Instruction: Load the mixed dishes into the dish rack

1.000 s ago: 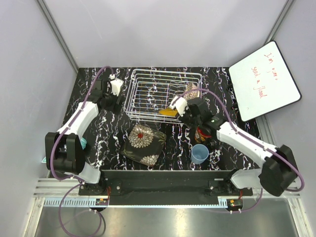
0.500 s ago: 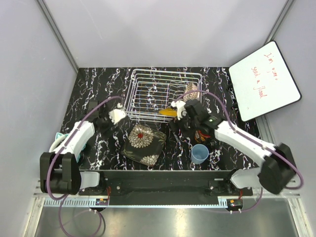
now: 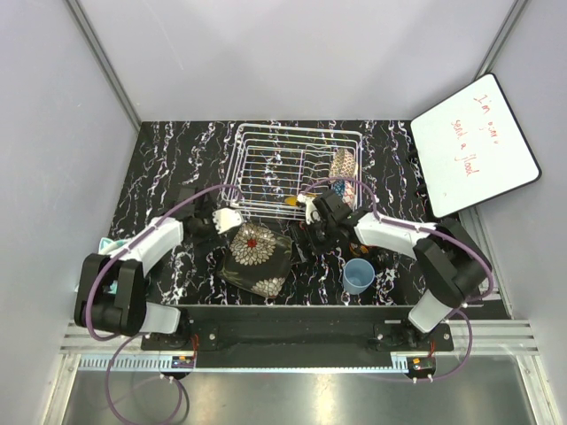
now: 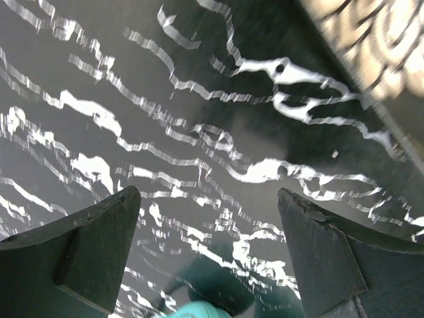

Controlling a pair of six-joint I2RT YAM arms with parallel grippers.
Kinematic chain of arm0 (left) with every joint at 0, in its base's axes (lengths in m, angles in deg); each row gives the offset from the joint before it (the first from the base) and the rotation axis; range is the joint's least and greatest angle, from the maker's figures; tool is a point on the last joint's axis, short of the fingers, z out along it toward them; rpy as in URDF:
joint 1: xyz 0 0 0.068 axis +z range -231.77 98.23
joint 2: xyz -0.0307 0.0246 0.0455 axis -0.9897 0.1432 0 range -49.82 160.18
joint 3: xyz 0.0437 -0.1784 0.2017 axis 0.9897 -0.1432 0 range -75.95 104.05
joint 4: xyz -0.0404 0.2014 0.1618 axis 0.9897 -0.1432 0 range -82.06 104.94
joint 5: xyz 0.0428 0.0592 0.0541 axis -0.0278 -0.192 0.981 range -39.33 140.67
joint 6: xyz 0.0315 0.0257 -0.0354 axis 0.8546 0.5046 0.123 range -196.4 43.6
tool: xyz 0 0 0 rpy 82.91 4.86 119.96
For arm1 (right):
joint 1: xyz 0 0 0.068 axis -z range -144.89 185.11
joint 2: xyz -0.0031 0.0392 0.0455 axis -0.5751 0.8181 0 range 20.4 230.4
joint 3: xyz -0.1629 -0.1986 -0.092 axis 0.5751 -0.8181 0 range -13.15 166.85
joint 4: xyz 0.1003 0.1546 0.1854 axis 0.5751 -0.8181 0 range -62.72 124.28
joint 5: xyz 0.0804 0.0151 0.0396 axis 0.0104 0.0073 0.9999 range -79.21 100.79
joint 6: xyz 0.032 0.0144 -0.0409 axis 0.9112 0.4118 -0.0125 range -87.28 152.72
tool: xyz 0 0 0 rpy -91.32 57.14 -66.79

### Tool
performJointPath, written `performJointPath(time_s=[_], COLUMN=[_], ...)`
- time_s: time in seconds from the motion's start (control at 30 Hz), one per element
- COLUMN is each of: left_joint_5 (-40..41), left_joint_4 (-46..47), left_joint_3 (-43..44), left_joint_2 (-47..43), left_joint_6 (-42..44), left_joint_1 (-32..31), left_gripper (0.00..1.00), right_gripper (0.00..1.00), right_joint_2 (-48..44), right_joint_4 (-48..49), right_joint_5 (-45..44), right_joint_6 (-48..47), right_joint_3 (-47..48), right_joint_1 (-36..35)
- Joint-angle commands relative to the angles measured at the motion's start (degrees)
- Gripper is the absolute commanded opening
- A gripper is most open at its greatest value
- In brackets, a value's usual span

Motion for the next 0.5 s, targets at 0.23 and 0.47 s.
performJointPath(time_s=[0.23, 0.47], left_joint_5=[1.7, 1.5], left_joint_4=[6.9, 8.6], left_joint_3=[-3.6, -6.6], left_joint_2=[1.9, 1.5], left_joint_6=[5.5, 4.2], left_joint_1=[-1.9, -2.7], left_gripper=[0.89, 0.88], right_gripper=[1.00, 1.00], right_joint_2=[7.1, 9.8], right_joint_4=[12.8, 11.9], right_joint_5=[6.4, 8.8], right_joint_6=[7.5, 7.6], right_joint_3=[-1.9, 0.2], right_joint_1=[-0.8, -1.0])
